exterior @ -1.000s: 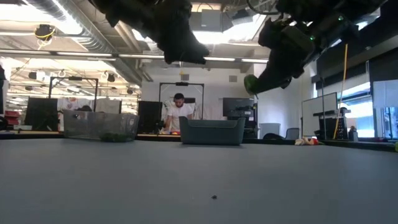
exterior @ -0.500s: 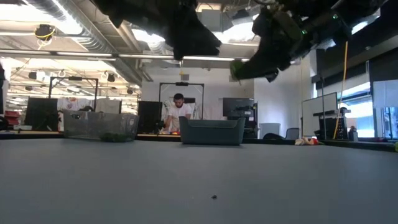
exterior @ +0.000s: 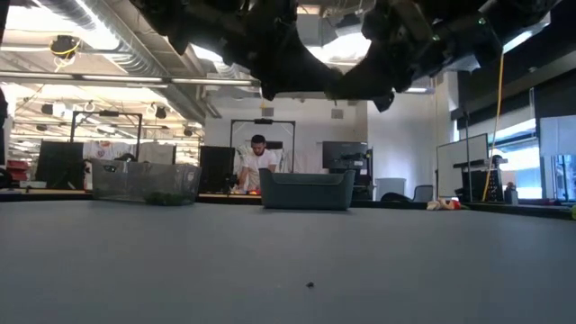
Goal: Sort produce into baskets
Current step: Put the green chili pepper into the black bin
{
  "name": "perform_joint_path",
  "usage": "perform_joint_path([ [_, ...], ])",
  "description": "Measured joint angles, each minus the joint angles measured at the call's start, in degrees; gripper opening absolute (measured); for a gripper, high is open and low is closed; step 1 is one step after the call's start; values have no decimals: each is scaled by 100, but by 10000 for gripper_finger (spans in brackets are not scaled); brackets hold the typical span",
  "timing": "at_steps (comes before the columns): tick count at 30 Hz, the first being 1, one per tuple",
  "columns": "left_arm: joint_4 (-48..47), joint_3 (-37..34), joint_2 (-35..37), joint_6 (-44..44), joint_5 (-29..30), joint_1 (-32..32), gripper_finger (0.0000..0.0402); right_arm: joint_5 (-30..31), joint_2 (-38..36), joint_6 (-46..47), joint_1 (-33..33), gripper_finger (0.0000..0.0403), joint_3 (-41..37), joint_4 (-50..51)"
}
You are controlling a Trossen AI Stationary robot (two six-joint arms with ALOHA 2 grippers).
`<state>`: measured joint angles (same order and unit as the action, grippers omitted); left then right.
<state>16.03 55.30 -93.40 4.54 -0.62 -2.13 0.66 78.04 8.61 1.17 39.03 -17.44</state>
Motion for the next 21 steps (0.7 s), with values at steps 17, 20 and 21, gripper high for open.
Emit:
perform_joint_path([
  [17,193,14,-7,-171,-44,-24,22,-28,190,174,0,49,-2,-558],
  [20,172,16,-7,-201,-43,-26,16,-26,190,189,0,74,-2,-553],
  [21,147,16,-3,-223,-42,-26,17,-28,190,189,0,85,-2,-563],
])
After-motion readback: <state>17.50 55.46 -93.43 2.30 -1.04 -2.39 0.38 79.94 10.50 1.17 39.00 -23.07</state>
